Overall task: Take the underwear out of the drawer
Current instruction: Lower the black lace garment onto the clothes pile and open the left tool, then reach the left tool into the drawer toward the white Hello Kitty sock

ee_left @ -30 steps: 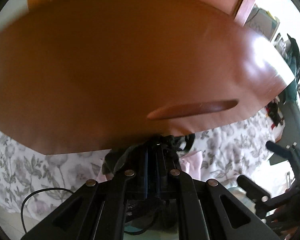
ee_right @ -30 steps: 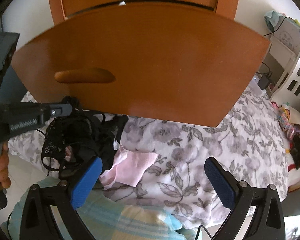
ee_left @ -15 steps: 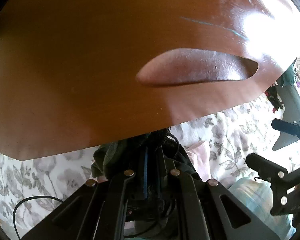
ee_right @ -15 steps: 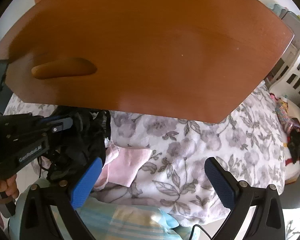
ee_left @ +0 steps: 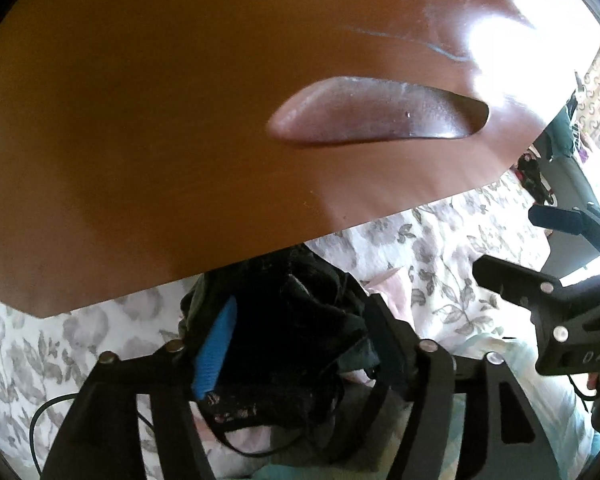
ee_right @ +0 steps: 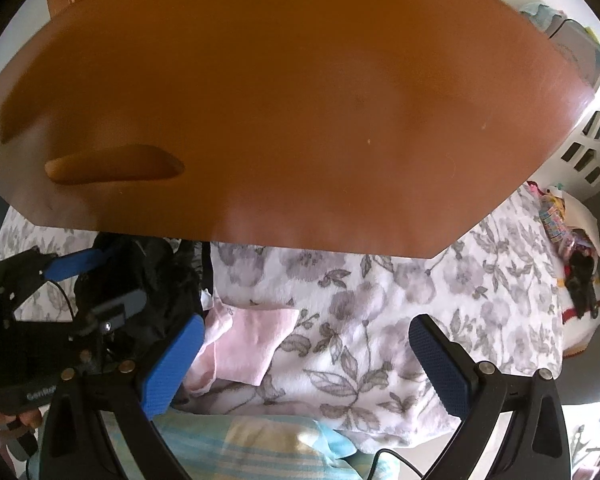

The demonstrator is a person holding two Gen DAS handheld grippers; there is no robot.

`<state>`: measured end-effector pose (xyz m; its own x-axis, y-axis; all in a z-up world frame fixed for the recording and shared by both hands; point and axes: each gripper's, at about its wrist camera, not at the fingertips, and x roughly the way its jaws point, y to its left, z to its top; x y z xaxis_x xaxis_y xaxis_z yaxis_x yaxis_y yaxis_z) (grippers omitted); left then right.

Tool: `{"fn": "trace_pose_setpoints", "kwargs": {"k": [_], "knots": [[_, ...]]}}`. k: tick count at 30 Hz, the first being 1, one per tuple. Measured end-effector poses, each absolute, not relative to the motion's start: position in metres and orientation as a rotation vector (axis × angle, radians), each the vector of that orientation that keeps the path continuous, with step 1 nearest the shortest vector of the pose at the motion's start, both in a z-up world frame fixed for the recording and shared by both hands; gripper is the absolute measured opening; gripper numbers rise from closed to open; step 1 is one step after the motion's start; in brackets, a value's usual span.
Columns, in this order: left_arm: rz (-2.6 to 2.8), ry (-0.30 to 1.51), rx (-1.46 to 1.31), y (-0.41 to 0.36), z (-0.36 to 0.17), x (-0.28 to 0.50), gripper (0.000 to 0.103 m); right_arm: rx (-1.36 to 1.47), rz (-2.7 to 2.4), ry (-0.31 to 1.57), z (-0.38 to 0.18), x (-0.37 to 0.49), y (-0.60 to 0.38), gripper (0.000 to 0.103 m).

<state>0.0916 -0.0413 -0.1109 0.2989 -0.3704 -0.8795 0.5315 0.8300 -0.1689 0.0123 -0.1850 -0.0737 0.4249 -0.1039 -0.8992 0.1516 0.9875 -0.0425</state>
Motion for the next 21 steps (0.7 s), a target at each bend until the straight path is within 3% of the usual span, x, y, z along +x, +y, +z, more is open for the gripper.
{"fn": "trace_pose_setpoints", "kwargs": {"k": [13,21], "knots": [[-0.497,0.997,0.109,-0.006,-0.071,0.063,0.096,0.039,-0.138,1.028,-0.045,-0.008,-0.176,0.103],[-0.484,0.905,0.037,0.004,-0.022,0.055,0.097,0.059,-0.109,0.96,-0.028,-0.027,-0.176,0.103]]}}
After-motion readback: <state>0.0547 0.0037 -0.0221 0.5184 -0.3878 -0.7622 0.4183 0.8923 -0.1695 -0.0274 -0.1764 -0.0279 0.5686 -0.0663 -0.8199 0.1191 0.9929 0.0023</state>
